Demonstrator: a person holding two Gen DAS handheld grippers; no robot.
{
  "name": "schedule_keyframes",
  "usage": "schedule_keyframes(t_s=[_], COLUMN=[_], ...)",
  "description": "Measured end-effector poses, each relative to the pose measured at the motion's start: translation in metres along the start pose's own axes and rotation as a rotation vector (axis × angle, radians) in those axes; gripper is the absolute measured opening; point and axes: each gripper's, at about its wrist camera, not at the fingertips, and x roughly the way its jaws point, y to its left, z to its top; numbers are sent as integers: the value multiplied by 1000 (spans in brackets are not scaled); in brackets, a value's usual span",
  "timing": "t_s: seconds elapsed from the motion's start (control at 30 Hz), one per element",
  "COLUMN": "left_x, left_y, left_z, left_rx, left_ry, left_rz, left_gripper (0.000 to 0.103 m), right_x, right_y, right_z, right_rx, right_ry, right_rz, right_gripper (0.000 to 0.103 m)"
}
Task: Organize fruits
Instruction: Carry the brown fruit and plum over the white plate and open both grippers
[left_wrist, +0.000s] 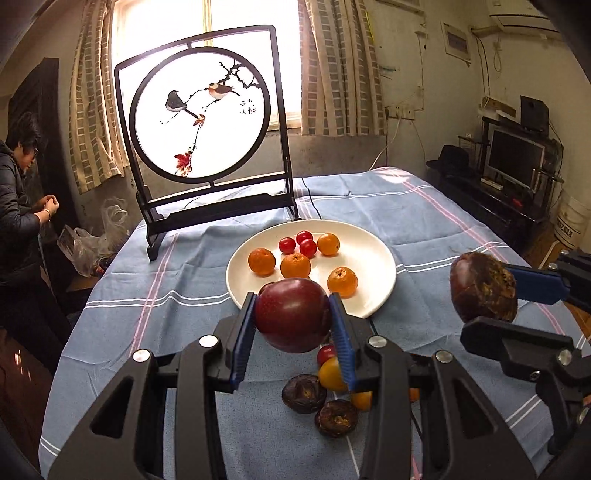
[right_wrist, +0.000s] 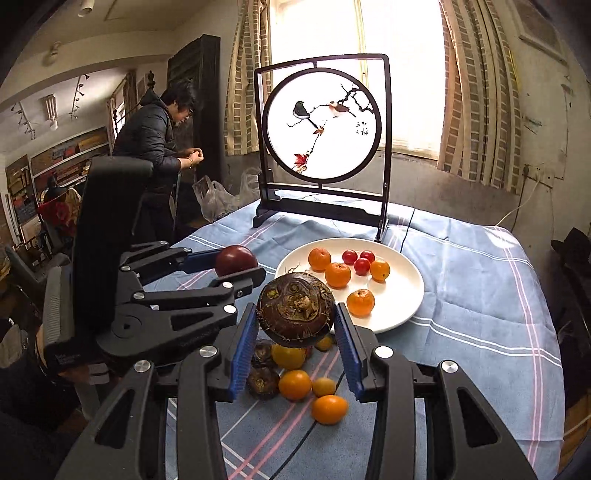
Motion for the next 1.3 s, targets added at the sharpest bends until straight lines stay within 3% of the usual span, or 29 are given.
schedule_keyframes(t_s=[0.73,1.3], left_x=[56,82], left_y=[14,22], left_z=[7,-2], left_rx=[21,9], left_ry=[74,120], left_rz=[63,40], left_gripper=[38,38], right_x=[47,84], right_y=[-16,-17], right_z=[7,-9], right_rx=[10,12], right_ry=[71,155], right_rz=[12,49], right_gripper=[42,42])
